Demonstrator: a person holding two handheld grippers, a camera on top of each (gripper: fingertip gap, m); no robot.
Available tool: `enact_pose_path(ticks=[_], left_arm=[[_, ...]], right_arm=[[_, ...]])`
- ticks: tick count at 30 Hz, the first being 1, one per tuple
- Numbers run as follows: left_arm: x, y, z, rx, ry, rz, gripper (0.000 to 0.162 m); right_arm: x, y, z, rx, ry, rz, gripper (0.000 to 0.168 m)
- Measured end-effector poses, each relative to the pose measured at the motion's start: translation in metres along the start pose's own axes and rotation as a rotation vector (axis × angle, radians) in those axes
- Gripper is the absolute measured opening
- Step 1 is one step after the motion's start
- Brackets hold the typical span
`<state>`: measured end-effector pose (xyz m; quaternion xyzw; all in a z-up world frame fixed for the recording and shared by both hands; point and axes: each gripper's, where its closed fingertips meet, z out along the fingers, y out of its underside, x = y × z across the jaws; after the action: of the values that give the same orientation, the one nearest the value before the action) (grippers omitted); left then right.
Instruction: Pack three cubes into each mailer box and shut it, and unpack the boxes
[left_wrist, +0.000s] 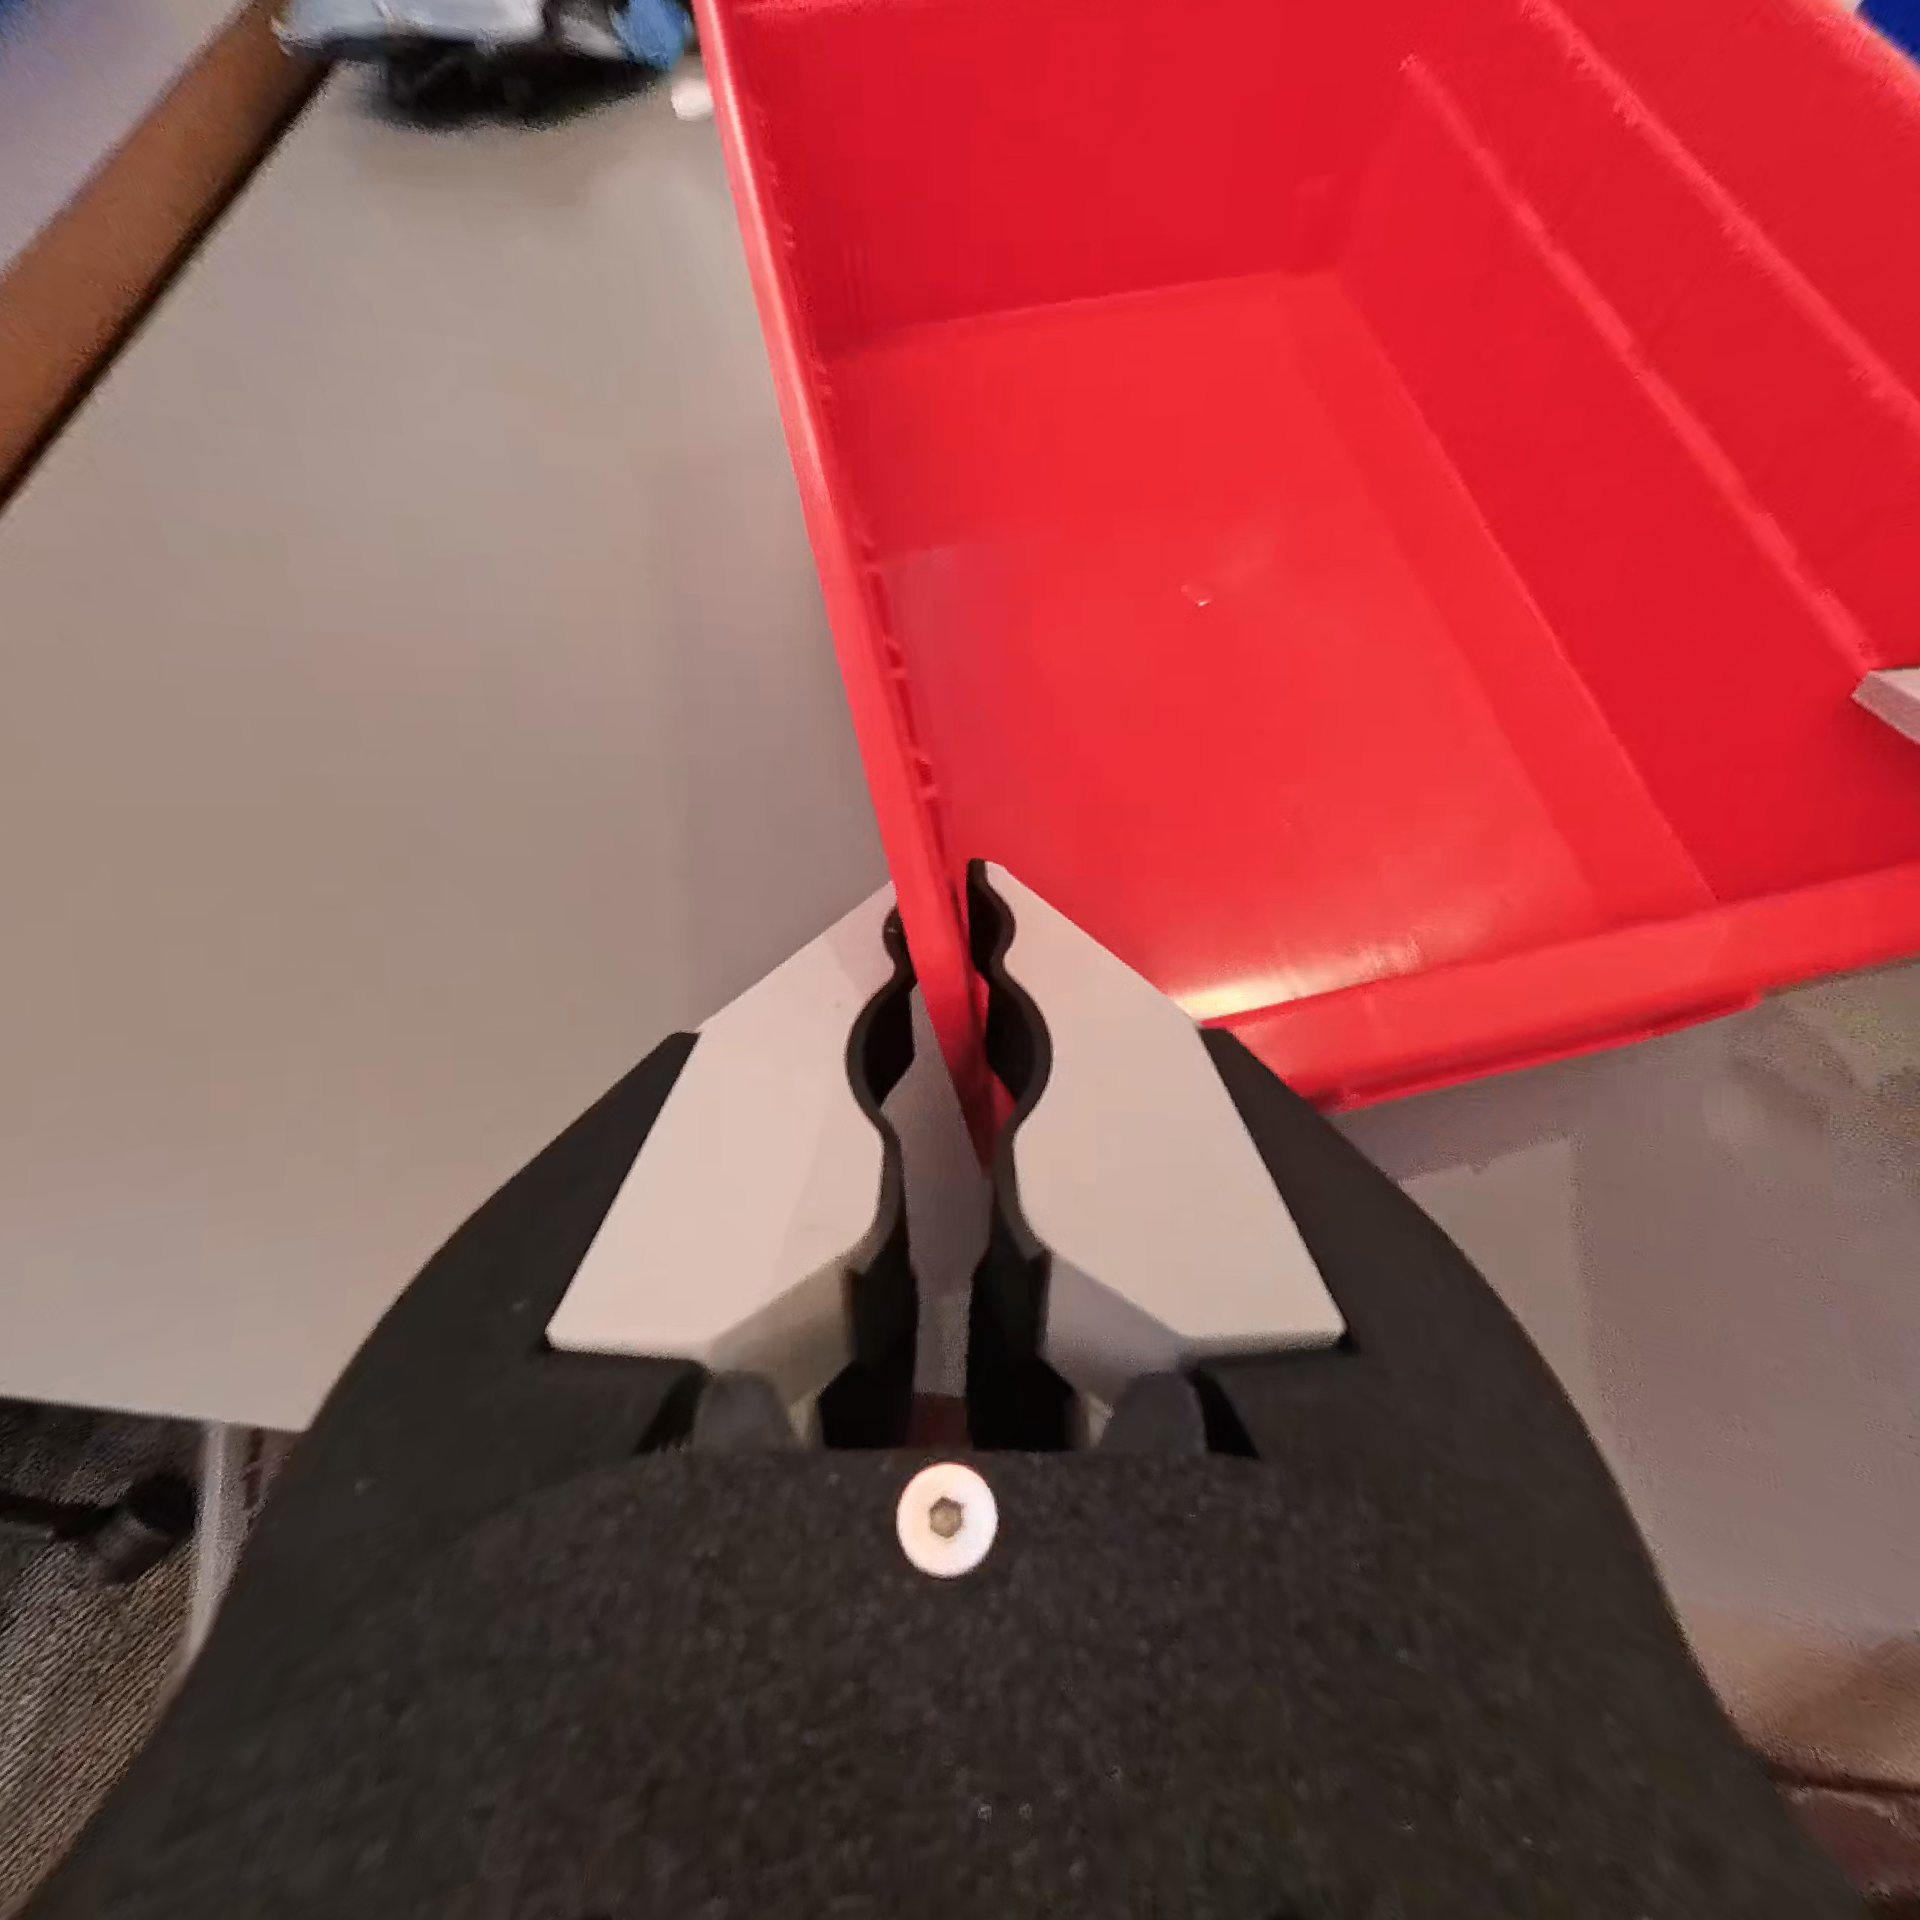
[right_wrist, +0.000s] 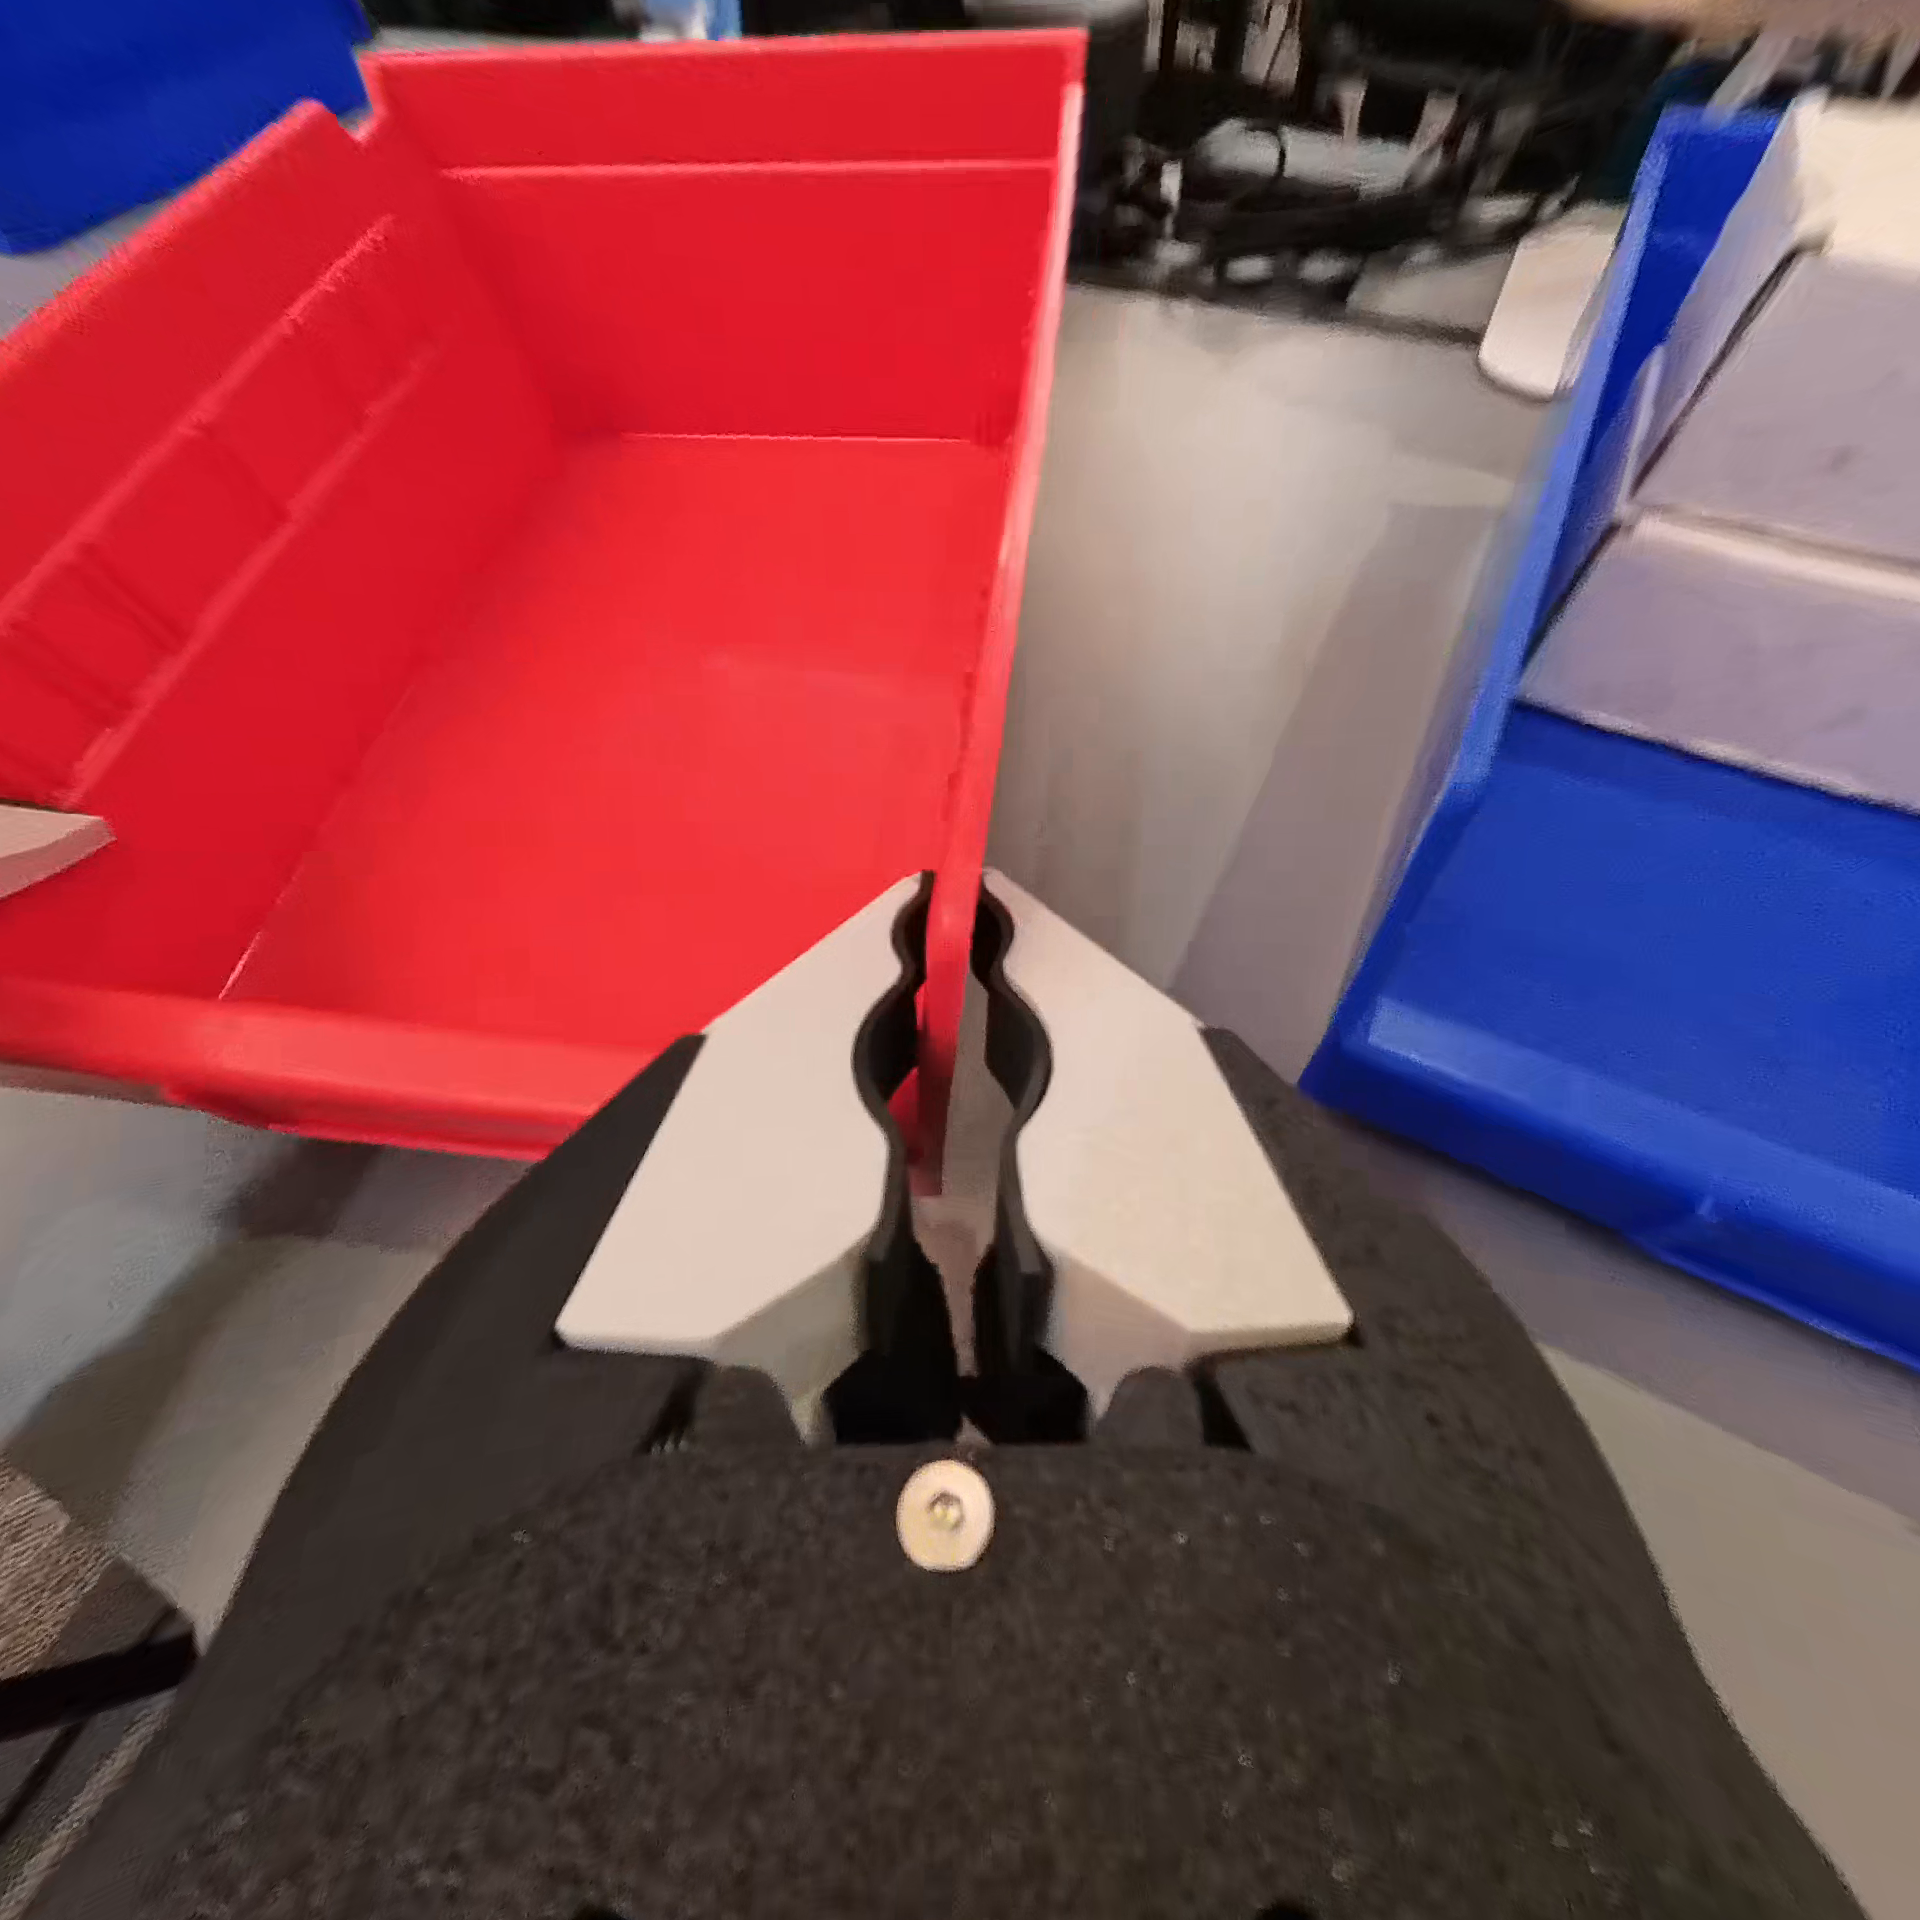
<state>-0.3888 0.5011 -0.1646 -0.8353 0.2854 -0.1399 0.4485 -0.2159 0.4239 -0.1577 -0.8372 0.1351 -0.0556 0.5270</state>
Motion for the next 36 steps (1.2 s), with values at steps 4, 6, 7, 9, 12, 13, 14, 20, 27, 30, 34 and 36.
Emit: enact_pose_path(ticks=[4, 6, 7, 9, 12, 13, 14, 20, 27, 30, 34, 36], left_arm=[[0.008, -0.034, -0.029, 0.18, -0.05, 0.065, 0.004], [0.027, -0.064, -0.043, 0.284, -0.028, 0.071, 0.004], [0.041, -0.08, -0.048, 0.326, -0.01, 0.072, 0.004], [0.078, -0.115, -0.053, 0.398, 0.039, 0.079, 0.003], [0.162, -0.159, -0.051, 0.48, 0.195, 0.114, 0.008], [0.197, -0.169, -0.05, 0.492, 0.251, 0.122, 0.008], [0.233, -0.177, -0.048, 0.495, 0.296, 0.125, 0.008], [0.45, -0.182, -0.04, 0.411, 0.496, 0.236, 0.008], [0.573, -0.088, 0.001, 0.172, 0.505, 0.328, 0.008], [0.578, -0.05, 0.025, 0.11, 0.435, 0.329, 0.008], [0.567, -0.032, 0.047, 0.085, 0.364, 0.344, 0.008], [0.566, -0.038, 0.051, 0.107, 0.341, 0.362, 0.008]], right_arm=[[0.007, -0.052, -0.033, 0.187, 0.031, -0.109, 0.005], [0.026, -0.082, -0.056, 0.274, 0.064, -0.131, 0.005], [0.04, -0.096, -0.068, 0.31, 0.088, -0.139, 0.005], [0.078, -0.122, -0.095, 0.372, 0.159, -0.158, 0.004], [0.158, -0.154, -0.142, 0.431, 0.287, -0.199, 0.004], [0.188, -0.161, -0.16, 0.444, 0.329, -0.174, 0.004], [0.219, -0.166, -0.178, 0.452, 0.373, -0.143, 0.004], [0.41, -0.112, -0.26, 0.306, 0.671, -0.057, 0.004], [0.52, 0.016, -0.257, 0.087, 0.58, 0.123, 0.004], [0.532, 0.055, -0.227, -0.05, 0.562, 0.069, 0.003], [0.535, 0.071, -0.192, -0.103, 0.49, 0.076, 0.004], [0.537, 0.077, -0.184, -0.081, 0.466, 0.127, 0.004]])
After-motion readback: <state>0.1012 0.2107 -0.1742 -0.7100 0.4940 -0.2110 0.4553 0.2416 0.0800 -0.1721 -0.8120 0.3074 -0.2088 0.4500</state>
